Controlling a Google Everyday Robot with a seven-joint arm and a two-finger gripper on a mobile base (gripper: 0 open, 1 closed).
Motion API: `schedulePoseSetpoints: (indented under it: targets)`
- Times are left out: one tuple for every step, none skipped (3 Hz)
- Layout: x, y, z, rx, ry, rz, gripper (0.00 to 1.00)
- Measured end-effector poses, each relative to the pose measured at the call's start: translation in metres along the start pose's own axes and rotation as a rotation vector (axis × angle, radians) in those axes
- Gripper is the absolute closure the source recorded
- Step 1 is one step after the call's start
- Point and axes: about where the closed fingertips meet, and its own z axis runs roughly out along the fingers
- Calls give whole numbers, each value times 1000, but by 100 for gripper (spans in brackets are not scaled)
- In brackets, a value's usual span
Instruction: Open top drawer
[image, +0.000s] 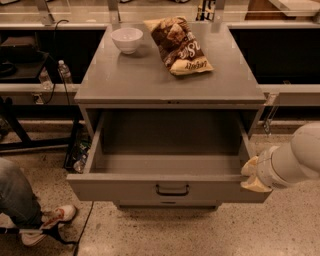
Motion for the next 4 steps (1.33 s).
schedulePoseSetpoints:
  targets:
    - [-1,-1,-2,0,0,0,77]
    - [-1,-1,-2,0,0,0,55]
    - [-1,0,-2,0,0,-2,30]
    - [-2,0,-2,0,1,-4,8]
